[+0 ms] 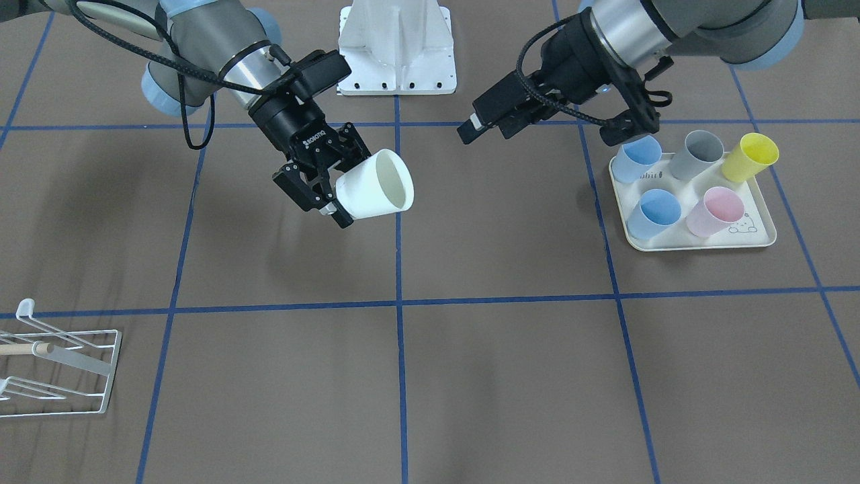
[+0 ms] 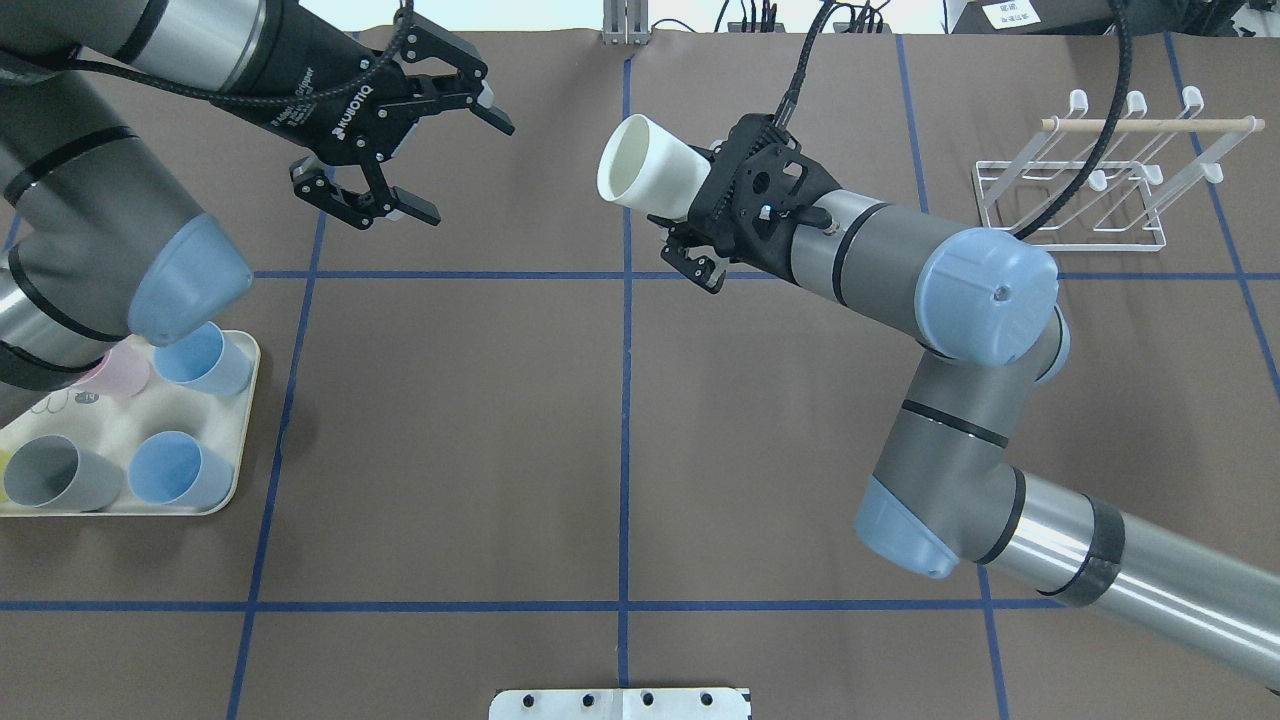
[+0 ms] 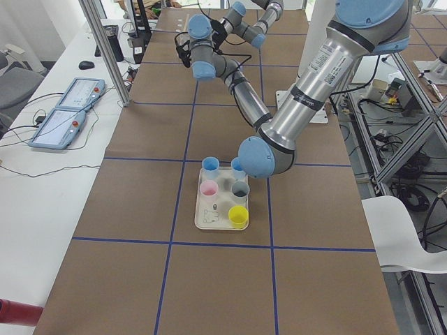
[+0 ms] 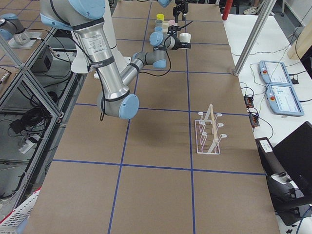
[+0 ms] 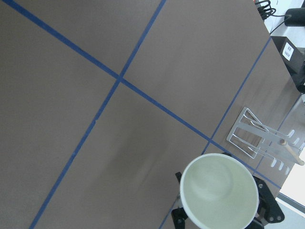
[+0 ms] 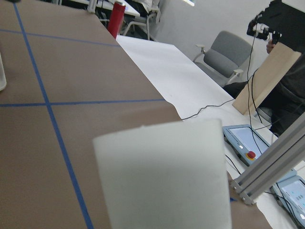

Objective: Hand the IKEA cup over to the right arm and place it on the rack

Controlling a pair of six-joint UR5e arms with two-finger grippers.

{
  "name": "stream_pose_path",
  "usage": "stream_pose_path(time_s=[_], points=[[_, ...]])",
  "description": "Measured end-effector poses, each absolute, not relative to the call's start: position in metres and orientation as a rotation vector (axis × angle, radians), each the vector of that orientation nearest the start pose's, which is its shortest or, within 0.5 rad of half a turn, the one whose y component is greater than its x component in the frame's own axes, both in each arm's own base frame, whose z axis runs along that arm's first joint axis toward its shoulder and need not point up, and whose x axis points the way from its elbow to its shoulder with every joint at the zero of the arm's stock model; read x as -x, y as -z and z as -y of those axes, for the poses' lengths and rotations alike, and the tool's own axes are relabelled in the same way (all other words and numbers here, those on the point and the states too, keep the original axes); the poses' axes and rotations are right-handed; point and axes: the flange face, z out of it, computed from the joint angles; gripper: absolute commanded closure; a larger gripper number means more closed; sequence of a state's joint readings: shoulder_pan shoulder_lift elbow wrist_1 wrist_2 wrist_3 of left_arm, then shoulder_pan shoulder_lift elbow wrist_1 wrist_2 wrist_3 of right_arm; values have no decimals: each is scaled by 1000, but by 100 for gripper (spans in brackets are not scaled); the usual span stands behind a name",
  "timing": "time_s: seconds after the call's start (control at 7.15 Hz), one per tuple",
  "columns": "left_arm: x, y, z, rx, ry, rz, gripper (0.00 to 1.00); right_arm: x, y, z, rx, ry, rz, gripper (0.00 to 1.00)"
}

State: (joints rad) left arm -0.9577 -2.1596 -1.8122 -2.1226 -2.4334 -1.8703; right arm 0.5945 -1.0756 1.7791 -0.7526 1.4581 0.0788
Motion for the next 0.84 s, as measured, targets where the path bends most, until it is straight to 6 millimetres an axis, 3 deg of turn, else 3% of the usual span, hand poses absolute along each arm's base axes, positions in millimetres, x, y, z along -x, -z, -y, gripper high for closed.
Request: stream_pose_path(time_s=[0.14,0.42,0.84], points=[[-275,-171,518,186,395,-1414,0,404,-193,466,-1308,643,635,82],[-245,-233,527,63,323,-1350,0,360,-218,472,-1162,671,497,77],[-182,-333,531,-101,217,-1236,0,278,-290,493,-1075,825,221,78]])
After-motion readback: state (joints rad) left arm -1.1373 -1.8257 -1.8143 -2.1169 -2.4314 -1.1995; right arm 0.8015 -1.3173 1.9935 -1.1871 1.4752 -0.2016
